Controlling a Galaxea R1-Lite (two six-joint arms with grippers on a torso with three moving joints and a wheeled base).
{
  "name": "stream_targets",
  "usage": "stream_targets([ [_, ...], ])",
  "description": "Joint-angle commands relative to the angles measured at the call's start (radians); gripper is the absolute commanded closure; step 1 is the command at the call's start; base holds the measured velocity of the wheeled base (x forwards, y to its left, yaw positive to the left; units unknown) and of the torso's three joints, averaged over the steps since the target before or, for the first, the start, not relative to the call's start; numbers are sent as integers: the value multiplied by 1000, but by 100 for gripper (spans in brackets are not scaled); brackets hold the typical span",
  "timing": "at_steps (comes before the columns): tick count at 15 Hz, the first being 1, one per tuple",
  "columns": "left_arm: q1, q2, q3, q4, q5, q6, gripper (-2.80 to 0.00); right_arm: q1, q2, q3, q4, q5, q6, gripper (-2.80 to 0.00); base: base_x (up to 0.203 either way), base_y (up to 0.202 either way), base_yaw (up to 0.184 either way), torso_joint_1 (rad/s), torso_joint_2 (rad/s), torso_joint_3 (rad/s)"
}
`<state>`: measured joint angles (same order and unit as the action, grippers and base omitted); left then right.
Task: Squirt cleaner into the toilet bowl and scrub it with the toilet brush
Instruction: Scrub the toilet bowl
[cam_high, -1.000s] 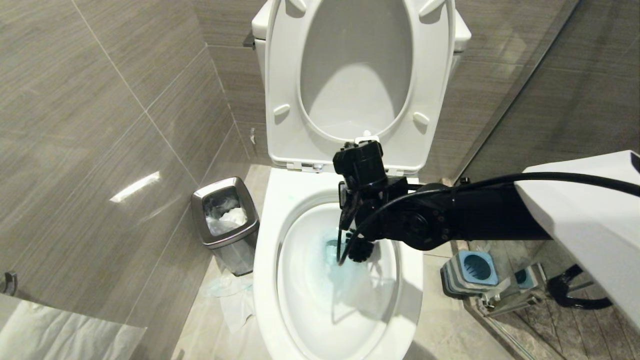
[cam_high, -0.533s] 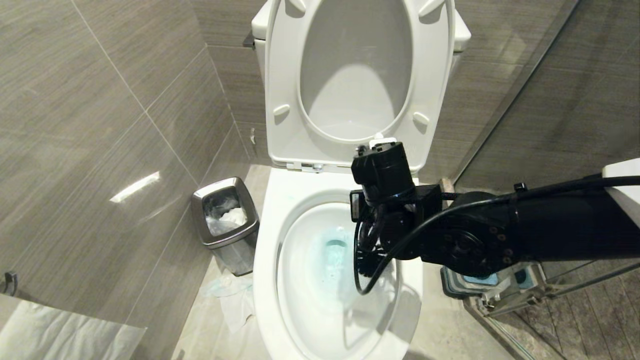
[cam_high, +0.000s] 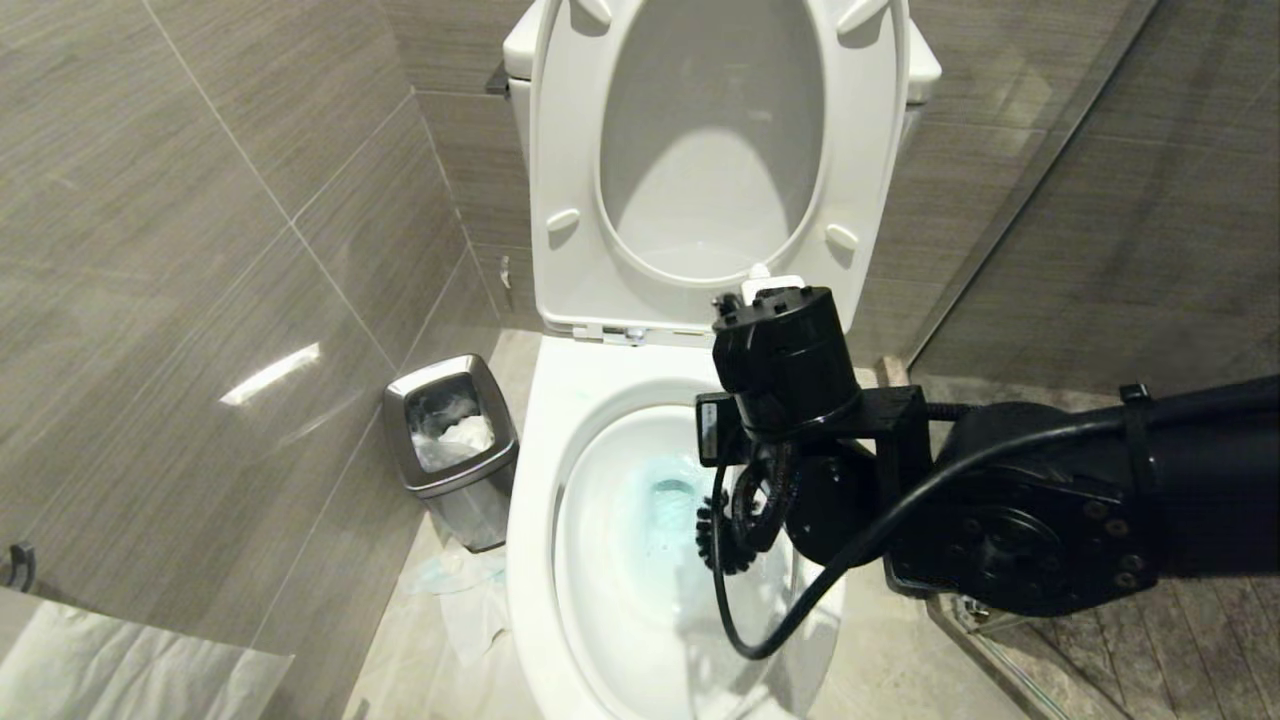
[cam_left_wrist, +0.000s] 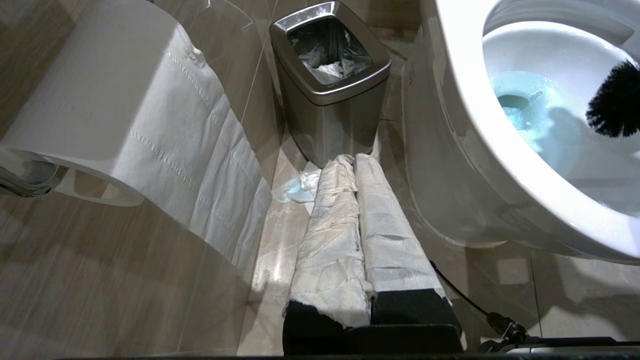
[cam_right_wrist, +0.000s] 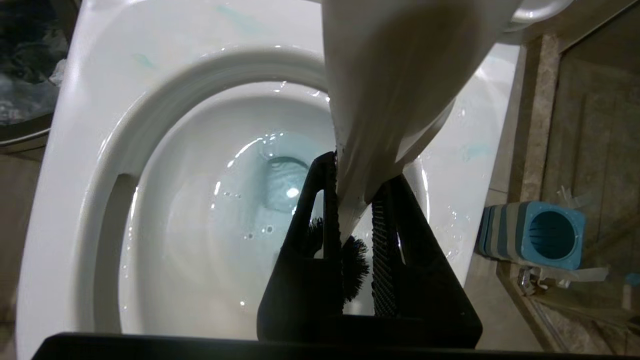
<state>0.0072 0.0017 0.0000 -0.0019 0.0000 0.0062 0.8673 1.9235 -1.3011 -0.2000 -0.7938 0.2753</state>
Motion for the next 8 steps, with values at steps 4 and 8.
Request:
stream_targets([
  [4, 0, 0, 0, -1, 0, 0, 0, 87, -47, 94, -1, -7, 27, 0, 0, 0, 0, 0, 0, 0],
  [8, 0, 0, 0, -1, 0, 0, 0, 123, -40, 92, -1, -7, 27, 0, 0, 0, 0, 0, 0, 0],
])
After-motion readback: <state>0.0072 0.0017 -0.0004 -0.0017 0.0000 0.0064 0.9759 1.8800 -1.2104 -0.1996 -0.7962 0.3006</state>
